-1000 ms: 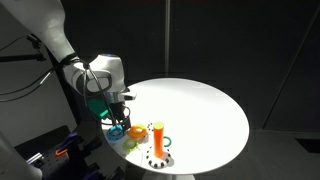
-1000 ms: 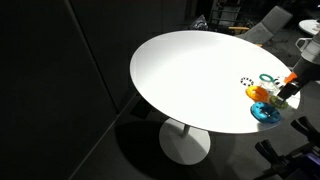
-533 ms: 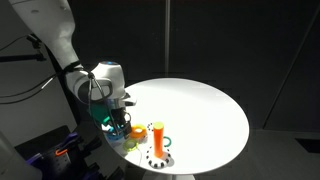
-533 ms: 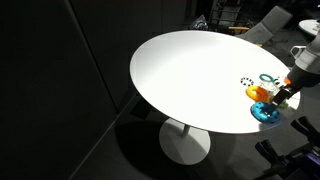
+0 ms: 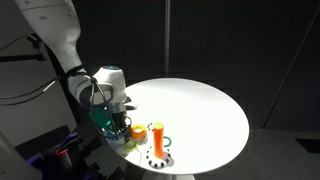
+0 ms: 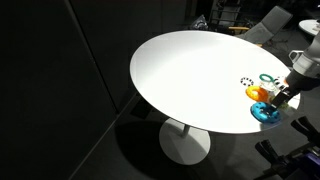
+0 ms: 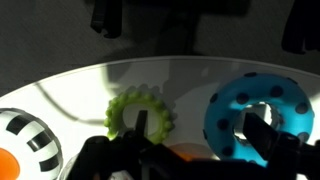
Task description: Put the blue ring on the stack
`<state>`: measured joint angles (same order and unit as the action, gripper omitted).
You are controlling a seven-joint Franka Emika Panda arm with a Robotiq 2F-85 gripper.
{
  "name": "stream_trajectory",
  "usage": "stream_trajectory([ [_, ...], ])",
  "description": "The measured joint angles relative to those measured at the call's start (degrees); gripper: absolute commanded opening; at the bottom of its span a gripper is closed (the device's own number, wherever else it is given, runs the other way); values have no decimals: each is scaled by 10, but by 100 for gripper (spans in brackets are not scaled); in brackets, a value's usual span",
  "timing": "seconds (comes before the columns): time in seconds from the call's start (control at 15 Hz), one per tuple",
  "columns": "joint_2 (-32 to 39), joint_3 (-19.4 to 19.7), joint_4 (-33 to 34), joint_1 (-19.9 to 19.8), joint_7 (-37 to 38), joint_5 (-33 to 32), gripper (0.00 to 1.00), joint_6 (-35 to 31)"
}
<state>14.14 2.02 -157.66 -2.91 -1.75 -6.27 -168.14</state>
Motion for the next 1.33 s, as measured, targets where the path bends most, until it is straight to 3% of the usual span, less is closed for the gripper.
stream_trajectory([
  [0.07, 3, 2, 2, 0, 0, 0, 80, -1],
  [0.2, 9, 6, 4, 3, 0, 0, 66, -1],
  [0.27, 10, 7, 6, 5, 0, 0, 63, -2],
  [0.33, 11, 9, 7, 8, 0, 0, 56, -2],
  [0.47, 11, 13, 8, 13, 0, 0, 30, -2],
  [0.67, 11, 18, 10, 22, 0, 0, 8, -2],
  [1.13, 8, 30, 16, 34, 1, -1, 9, -1],
  [1.27, 2, 31, 17, 35, 1, -1, 0, 0],
  [1.33, -4, 31, 18, 35, 1, -1, 0, 3],
])
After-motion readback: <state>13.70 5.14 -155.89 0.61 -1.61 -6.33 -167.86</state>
